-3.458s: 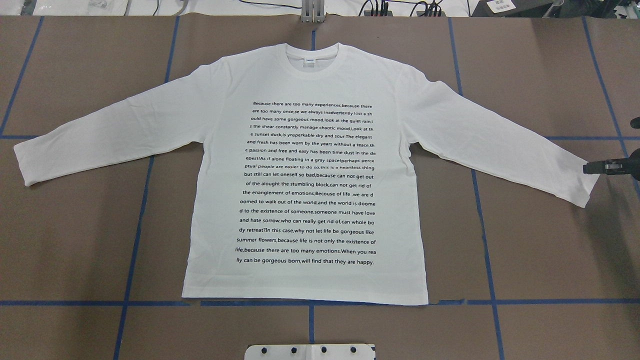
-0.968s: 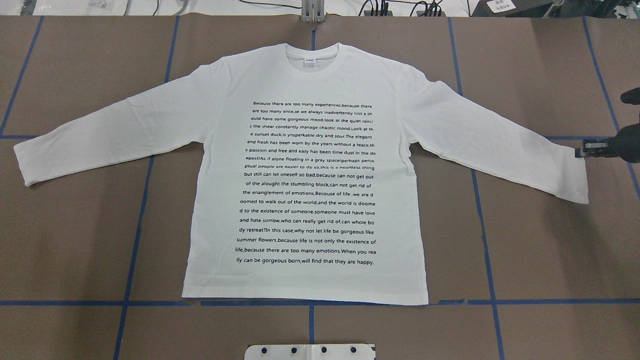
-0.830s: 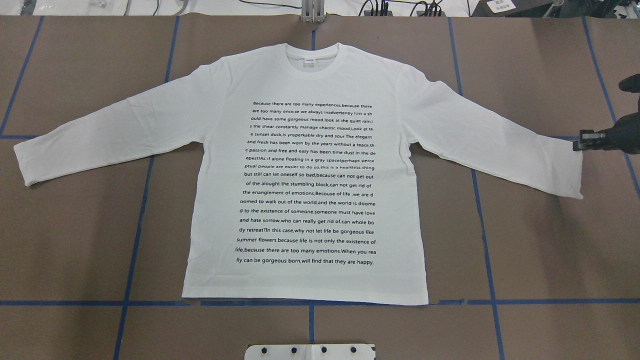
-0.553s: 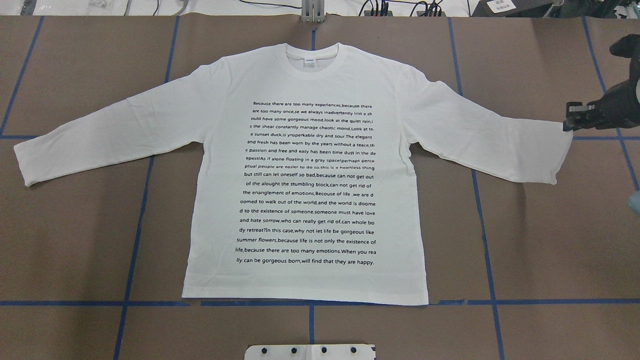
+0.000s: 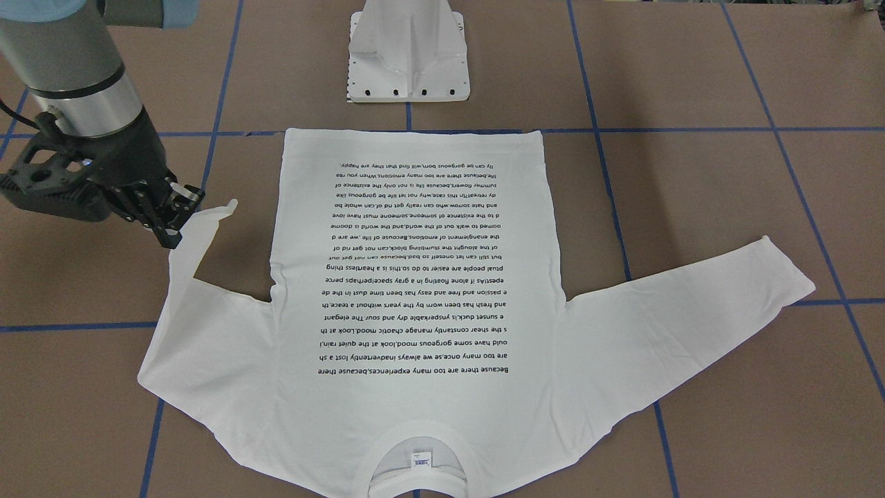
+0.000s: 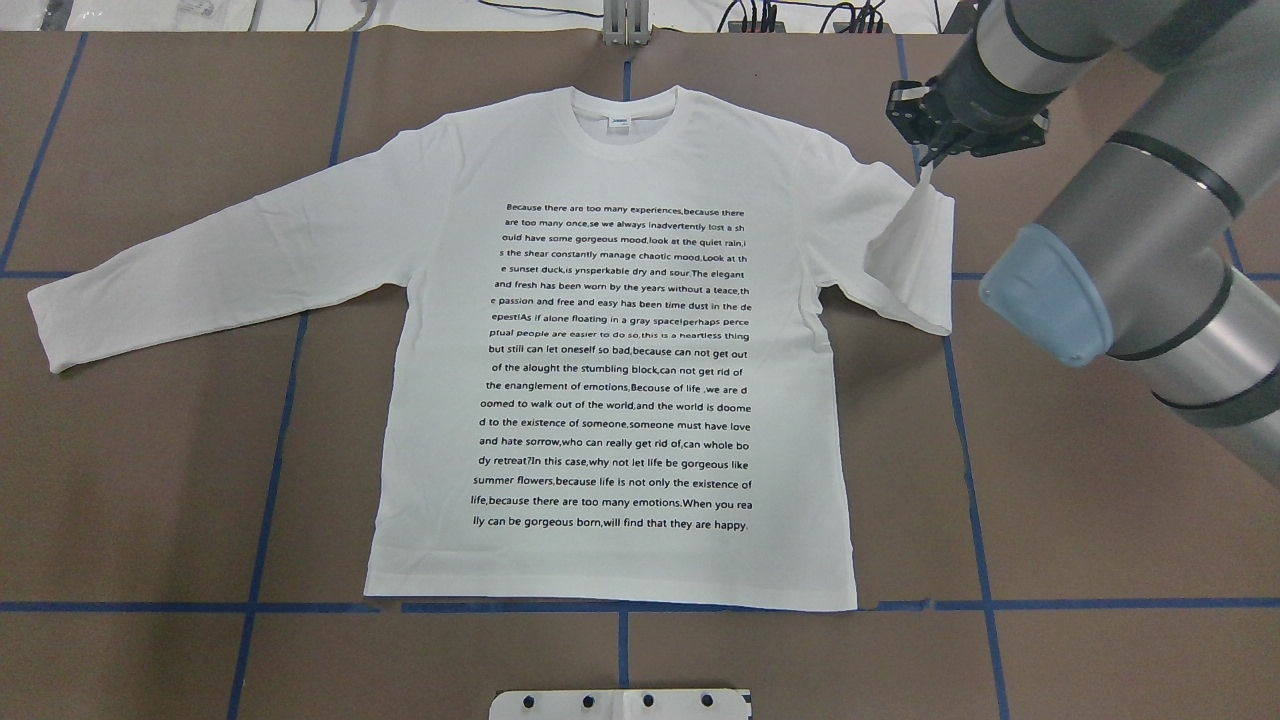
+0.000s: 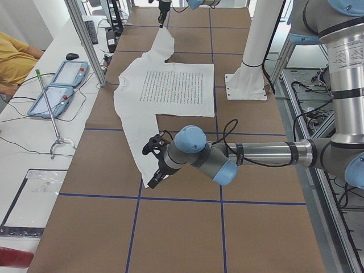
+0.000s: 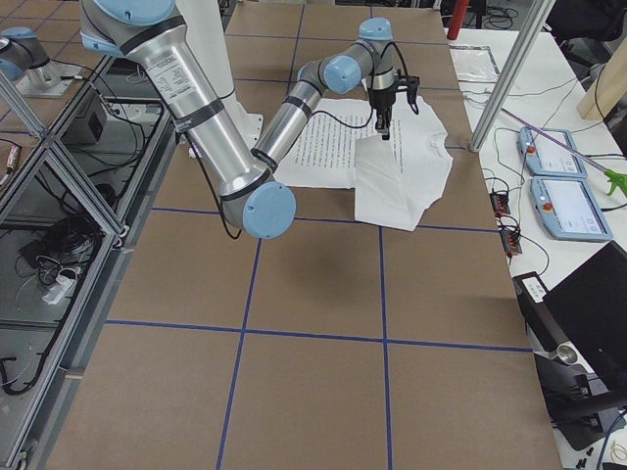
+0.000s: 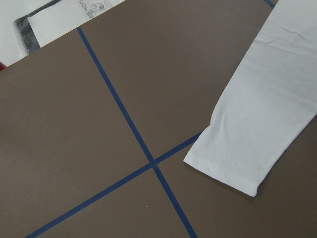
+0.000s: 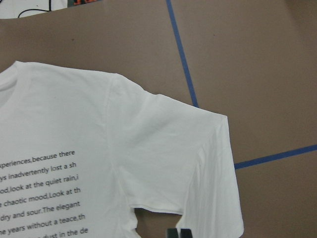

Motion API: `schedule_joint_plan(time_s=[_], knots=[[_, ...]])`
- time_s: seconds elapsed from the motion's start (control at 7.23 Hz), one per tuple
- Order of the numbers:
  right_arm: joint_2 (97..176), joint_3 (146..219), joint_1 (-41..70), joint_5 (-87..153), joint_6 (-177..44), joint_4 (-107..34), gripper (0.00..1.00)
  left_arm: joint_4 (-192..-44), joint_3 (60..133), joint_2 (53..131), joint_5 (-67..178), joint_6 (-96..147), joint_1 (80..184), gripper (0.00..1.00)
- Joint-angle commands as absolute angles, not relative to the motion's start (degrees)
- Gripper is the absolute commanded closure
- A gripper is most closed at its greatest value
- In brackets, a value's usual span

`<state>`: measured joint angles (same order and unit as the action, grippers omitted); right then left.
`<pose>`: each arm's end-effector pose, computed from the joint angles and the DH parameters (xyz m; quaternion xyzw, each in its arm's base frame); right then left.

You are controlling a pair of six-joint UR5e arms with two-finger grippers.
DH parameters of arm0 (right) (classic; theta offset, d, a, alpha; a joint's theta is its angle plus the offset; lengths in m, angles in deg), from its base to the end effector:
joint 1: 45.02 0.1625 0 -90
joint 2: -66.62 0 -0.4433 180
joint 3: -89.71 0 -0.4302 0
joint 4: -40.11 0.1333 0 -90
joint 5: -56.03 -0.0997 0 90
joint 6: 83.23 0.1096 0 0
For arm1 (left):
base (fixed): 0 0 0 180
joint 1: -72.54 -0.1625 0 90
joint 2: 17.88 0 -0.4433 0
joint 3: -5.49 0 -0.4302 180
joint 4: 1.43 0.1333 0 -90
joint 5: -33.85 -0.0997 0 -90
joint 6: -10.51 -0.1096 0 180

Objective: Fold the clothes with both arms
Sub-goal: 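Reach the right gripper to the shirt's sleeve cuff and grasp it, then carry the sleeve with the right gripper across the shirt toward the collar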

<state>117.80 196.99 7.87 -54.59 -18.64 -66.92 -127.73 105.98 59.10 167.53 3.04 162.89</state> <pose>-0.3226 -0.5834 0.1676 0.0769 -0.3616 0.1621 0.9149 -0.0604 -0.4565 0.6239 0.2933 0.3368 0.1630 0.8798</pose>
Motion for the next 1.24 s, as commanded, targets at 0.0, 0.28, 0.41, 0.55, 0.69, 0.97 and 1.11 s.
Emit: schedule_joint_plan(time_s=[0.0,0.28,0.41,0.55,0.69,0.97,1.11], knots=[[99.6,181.1,5.3,-52.0,-14.4,-67.0,1.00,-127.7,105.9,59.0,167.5,3.0,162.9,0.00],[90.4,162.3,-0.1,-44.1,-6.0,-51.0,1.00,-127.7,105.1,59.1,167.4,3.0,163.0,0.00],[88.0,154.0,-4.5,-37.2,-1.7,-40.1,1.00,-127.7,104.7,59.1,167.4,3.1,163.0,0.00],[87.1,151.4,-8.8,-32.3,-1.6,-38.7,1.00,-127.7,104.5,59.1,167.4,3.1,163.2,0.00],[86.9,150.5,-12.2,-28.1,-1.6,-38.4,1.00,-127.7,104.4,59.1,167.5,3.0,163.3,0.00],[86.0,148.0,-15.0,-26.3,-1.5,-35.4,1.00,-127.7,103.8,59.1,167.4,3.0,163.6,0.00],[85.9,147.5,-15.0,-26.1,-1.5,-34.6,1.00,-127.7,103.8,59.1,167.5,3.0,163.8,0.00]])
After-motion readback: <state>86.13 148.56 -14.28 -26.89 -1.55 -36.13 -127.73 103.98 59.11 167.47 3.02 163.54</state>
